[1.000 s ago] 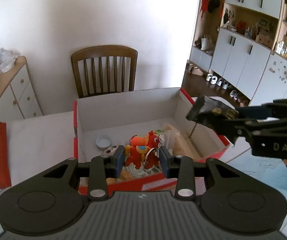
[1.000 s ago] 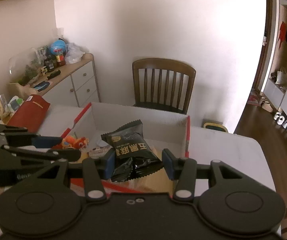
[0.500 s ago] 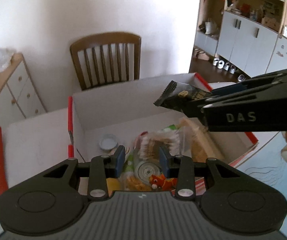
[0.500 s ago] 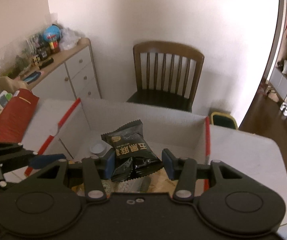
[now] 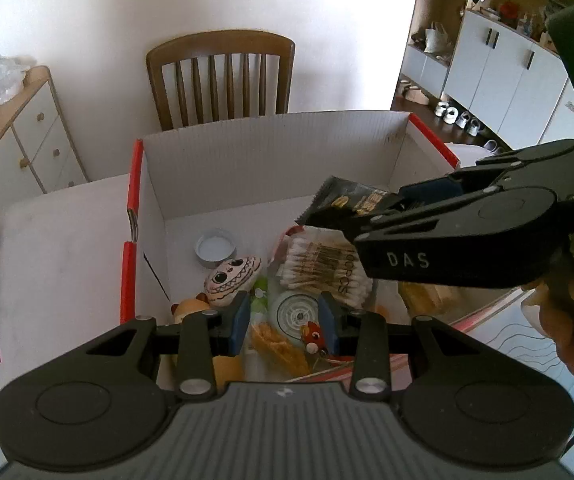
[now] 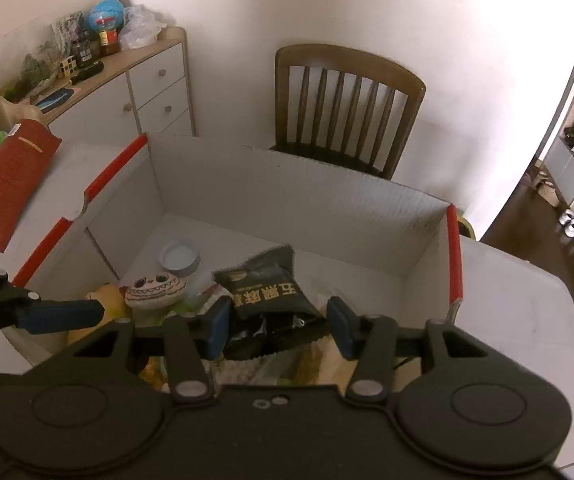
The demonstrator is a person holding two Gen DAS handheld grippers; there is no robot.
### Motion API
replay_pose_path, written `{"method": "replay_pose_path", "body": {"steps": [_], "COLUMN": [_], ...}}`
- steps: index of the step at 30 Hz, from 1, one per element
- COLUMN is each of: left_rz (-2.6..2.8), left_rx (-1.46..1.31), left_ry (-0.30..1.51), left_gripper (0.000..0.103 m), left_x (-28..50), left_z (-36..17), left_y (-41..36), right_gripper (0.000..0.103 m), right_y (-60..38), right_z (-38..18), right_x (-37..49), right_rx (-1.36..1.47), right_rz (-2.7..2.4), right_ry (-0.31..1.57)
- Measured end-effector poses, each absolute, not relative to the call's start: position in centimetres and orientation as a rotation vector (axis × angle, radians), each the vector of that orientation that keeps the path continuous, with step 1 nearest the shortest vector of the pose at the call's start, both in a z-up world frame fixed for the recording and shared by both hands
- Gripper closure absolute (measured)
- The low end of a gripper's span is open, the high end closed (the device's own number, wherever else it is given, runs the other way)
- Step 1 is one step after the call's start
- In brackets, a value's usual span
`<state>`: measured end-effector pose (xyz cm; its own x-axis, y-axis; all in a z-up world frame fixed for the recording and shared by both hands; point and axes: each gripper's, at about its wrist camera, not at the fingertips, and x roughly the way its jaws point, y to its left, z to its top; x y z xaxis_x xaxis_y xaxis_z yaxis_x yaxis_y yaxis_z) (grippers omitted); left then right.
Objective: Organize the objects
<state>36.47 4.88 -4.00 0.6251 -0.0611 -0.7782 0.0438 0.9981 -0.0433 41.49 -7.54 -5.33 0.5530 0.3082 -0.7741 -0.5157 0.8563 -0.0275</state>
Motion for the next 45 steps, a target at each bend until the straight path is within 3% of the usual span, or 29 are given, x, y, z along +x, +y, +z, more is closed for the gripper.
{"method": "replay_pose_path", "body": {"steps": [5,12,18,39,41,42,43,45], "left_rz": [-0.055,-0.068,-0.078,-0.125,-0.127,-0.133,-0.138,-0.143], "left_rx": [-0.031,-0.059,-0.094,-0.084,-0.076,-0.078,-0.079,-0.076], "left_ry": [0.897,0.884,0.854,0.709,0.698,0.691,0.681,0.668], "left_gripper": [0.067,0.067,0.054,0.053,0.046,0.035,0.030,0.029], "left_x": [36.5,35.8,34.8,28.5,27.8,27.4,27.0,26.3], "left_z": [-4.2,-4.0,-3.2,2.4,2.7,2.9,3.0,3.2], "left_y": [5.1,5.0,5.4,3.7,3.5,3.5,3.4,3.3], "right_gripper": [0.041,0.041,0.041,0.040,0.040,0.040,0.040,0.030], "right_y": [-8.3,-9.7,-11.4,-15.7,-16.1,-16.4,-16.6,-17.1], "right_z": [-5.1,-4.3,-2.8,2.2,2.5,2.6,2.6,2.7], "right_x": [41.1,40.1,38.5,31.4,30.7,30.4,30.0,29.4], "right_rx": [-0.265,-0.258,-0.228,-0.145,-0.138,-0.131,-0.126,-0.115], "right_rz": [0.500,0.508,0.543,0.591,0.596,0.598,0.601,0.603], "right_ry": [0.841,0.822,0.799,0.678,0.668,0.663,0.661,0.651]}}
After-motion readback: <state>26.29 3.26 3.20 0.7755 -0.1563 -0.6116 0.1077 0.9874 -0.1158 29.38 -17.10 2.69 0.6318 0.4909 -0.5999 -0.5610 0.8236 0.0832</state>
